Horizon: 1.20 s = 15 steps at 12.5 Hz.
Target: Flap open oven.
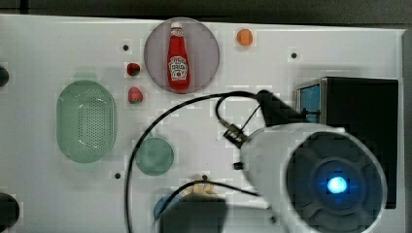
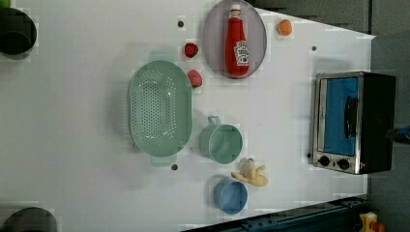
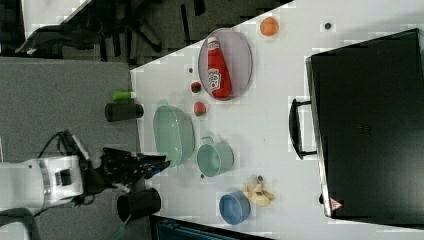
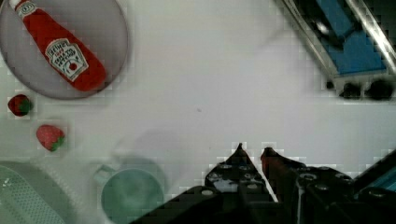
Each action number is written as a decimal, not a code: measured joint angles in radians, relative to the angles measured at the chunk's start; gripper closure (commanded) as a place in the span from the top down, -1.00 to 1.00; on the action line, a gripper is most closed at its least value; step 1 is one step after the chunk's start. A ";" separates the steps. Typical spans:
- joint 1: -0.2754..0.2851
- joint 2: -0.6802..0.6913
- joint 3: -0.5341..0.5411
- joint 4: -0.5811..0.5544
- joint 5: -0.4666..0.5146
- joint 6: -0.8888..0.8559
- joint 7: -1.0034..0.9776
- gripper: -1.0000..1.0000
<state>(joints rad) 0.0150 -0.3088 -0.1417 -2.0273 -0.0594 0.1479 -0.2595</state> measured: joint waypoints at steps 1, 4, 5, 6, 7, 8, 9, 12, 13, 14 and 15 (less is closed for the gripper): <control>-0.001 0.010 -0.025 -0.016 -0.008 0.049 -0.063 -0.65; -0.001 0.011 -0.104 -0.121 -0.031 0.168 -0.255 -0.65; -0.002 0.018 -0.131 -0.145 -0.044 0.199 -0.302 -0.65; -0.008 0.029 -0.149 -0.158 -0.052 0.213 -0.350 -0.65; -0.017 0.040 -0.162 -0.168 -0.055 0.240 -0.404 -0.65; -0.018 0.053 -0.177 -0.180 -0.061 0.288 -0.455 -0.65; -0.015 0.069 -0.195 -0.186 -0.061 0.322 -0.512 -0.65; -0.016 0.127 -0.241 -0.197 -0.066 0.416 -0.633 -0.65; -0.013 0.150 -0.262 -0.199 -0.065 0.431 -0.660 -0.65; -0.012 0.177 -0.285 -0.199 -0.069 0.450 -0.684 -0.65; -0.017 0.204 -0.299 -0.201 -0.074 0.466 -0.698 -0.65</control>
<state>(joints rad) -0.0019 -0.1049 -0.4409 -2.2285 -0.1332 0.6138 -0.9570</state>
